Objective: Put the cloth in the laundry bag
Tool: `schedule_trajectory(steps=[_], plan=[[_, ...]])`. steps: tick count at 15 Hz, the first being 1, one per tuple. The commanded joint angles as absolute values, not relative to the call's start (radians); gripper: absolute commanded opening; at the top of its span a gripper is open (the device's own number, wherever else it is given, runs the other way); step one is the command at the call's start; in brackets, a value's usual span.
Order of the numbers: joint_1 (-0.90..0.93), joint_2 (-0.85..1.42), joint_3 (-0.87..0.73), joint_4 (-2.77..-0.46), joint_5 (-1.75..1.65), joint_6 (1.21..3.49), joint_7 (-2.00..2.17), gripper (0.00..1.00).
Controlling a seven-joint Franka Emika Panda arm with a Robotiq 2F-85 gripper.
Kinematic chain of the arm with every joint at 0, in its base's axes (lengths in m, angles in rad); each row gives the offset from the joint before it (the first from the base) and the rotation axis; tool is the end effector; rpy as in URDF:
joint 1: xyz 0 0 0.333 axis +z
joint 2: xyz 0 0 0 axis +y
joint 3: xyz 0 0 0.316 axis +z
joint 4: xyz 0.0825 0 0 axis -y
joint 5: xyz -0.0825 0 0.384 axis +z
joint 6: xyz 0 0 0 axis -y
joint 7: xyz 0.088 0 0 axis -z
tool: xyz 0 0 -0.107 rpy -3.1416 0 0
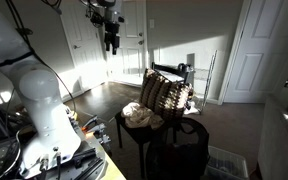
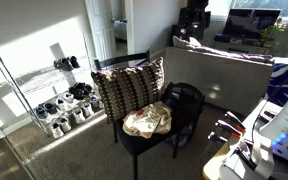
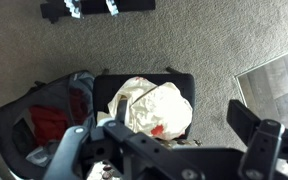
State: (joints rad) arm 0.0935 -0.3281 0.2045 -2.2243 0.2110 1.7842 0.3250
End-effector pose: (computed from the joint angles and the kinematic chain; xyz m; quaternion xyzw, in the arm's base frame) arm 0.4173 0.1533 0.4954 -0.9947 0.0490 0.0759 0.0482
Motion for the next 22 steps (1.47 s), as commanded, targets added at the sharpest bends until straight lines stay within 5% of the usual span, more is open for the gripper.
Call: schedule_trajectory(steps=[1,10,22], plan=[[0.103,-0.173,0.239,-2.245,0.154,1.981,0.359,1.0],[0.153,0.247,0.149,-2.177,-0.117,2.344,0.519,1.0],[0.288,0.525,0.009,-1.958,-0.256,2.23,0.617,1.0]])
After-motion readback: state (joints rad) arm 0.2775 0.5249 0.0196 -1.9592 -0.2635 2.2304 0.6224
